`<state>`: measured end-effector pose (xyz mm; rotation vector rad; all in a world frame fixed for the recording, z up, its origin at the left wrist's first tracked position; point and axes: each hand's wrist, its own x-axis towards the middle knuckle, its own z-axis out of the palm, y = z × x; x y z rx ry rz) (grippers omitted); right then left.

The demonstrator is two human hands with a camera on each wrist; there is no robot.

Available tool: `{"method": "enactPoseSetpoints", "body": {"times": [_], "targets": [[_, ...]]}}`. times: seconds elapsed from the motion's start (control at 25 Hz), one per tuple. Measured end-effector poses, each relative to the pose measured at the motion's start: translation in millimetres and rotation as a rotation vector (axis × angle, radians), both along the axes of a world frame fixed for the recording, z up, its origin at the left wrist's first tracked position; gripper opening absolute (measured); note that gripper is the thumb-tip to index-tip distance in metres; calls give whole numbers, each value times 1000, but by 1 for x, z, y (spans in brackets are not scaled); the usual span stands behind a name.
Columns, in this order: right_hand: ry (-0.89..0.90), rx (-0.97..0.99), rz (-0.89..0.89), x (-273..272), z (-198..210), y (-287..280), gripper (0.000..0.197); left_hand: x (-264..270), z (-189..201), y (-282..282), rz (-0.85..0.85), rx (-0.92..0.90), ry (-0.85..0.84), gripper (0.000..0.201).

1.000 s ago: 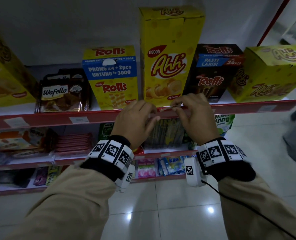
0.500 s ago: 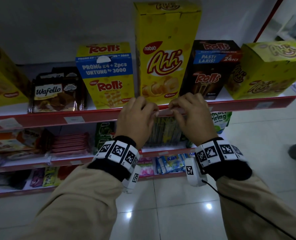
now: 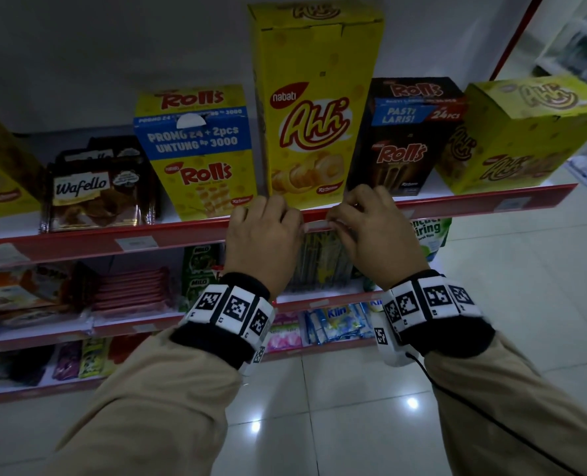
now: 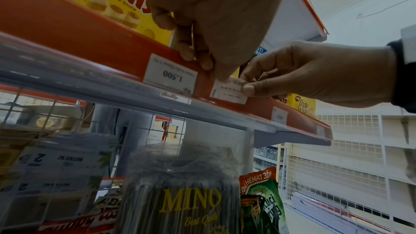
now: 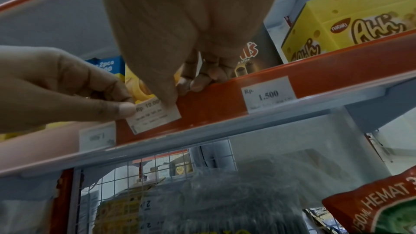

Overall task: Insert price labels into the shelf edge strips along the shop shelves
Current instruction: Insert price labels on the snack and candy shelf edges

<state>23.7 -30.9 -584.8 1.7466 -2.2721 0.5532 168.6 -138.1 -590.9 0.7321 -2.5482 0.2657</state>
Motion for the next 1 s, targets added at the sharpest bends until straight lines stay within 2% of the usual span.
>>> {"method": "enactPoseSetpoints", "body": {"times": [0.32,0.48,0.64,1.0], "targets": [[-41,17,-22,1,0,1,17,1,0,-2,4,-30,-18,13],[-53,32,-42,4,1,1,18,5,0,-4,-21,-8,-2,6],[-44,14,-46,4,0,2,17,4,1,-4,-29,12,-22,11],[-68,-10,-38,1,-3,6,22,12,-1,-1,-52,135,87,19]]}}
